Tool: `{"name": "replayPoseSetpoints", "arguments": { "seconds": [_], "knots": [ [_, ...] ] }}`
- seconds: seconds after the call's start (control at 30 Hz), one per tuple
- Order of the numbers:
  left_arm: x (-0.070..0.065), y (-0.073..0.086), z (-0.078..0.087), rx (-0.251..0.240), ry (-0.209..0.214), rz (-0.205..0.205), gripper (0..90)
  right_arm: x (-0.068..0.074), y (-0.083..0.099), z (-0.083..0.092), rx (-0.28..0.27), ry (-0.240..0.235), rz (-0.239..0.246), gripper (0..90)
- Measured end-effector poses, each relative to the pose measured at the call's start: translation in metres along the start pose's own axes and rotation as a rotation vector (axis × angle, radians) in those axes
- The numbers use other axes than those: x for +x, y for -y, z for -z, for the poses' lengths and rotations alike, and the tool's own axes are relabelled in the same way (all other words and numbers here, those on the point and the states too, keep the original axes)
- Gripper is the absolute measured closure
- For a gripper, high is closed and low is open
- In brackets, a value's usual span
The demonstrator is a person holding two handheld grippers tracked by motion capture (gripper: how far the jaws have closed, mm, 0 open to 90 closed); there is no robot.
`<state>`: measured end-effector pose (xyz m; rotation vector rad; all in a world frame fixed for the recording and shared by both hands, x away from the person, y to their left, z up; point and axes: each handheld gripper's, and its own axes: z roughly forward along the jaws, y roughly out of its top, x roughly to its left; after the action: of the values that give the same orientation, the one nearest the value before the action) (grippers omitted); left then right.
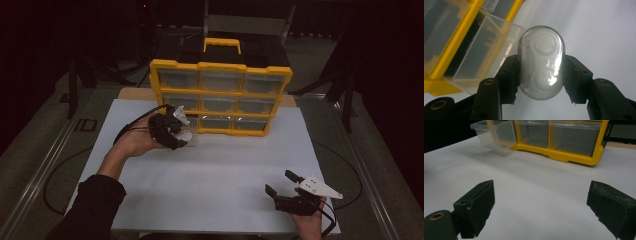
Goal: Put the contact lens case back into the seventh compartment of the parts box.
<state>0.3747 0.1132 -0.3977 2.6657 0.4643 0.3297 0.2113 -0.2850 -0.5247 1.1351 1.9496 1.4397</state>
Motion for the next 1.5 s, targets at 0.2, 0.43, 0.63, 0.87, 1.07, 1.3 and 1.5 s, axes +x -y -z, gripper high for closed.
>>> {"name": "replayPoseSetpoints", "arguments": {
  "seconds": [0.2,0.43,0.63,0.87,1.07,1.3,1.5],
  "knots": [
    [0.009,-0.005,0.005,0.002,-0.014,0.016,49.7,-0.001,0.0,-0.001,0.002,-0.001,-0.002,7.8],
    [0.019,-0.007,0.006,0.023,-0.031,0.035,49.7,-0.003,0.001,0.0,0.004,0.008,-0.009,7.8],
    [0.031,-0.01,0.005,0.035,-0.037,0.054,49.7,-0.005,0.002,0.002,0.0,0.014,-0.024,7.8],
    [0.043,-0.015,-0.001,0.045,-0.045,0.099,49.7,-0.006,0.002,0.003,-0.004,0.015,-0.027,7.8],
    [0.052,-0.014,-0.006,0.041,-0.039,0.137,49.7,-0.006,0.001,0.002,-0.002,0.013,-0.028,7.8],
    [0.055,-0.015,-0.015,0.061,-0.037,0.141,49.7,-0.007,0.001,0.002,-0.006,0.012,-0.028,7.8],
    [0.057,-0.016,-0.022,0.072,-0.04,0.15,49.6,-0.008,0.002,0.004,-0.008,0.017,-0.033,7.8]
  ]
}}
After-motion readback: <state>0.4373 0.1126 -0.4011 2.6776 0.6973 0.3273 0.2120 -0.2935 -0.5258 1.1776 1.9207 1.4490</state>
